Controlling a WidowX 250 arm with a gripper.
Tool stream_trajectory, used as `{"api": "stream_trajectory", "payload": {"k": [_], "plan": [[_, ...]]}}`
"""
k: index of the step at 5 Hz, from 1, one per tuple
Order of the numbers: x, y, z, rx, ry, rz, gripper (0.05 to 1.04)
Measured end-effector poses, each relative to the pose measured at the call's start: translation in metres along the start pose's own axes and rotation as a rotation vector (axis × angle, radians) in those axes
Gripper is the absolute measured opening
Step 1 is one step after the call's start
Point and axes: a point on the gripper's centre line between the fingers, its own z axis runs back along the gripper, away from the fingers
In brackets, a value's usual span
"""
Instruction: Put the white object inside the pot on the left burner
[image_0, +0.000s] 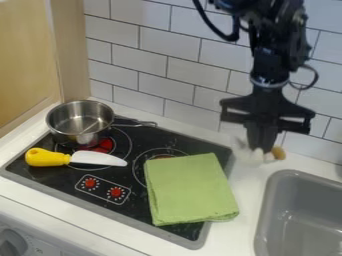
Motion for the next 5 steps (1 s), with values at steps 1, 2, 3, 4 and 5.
{"api": "stream_trajectory", "payload": {"k": [1,2,3,4,5], "plan": [[-0.001,0.006,0.002,0.006,0.022,-0.005,0.048],[0.008,0.011,0.023,-0.012,-0.032,0.014,0.048],[0.012,0.034,0.043,-0.019,-0.082,0.08,0.048],[0.008,0.05,0.046,-0.03,-0.076,0.13,0.048],[0.004,0.079,0.057,-0.027,-0.106,0.219,0.048]]}}
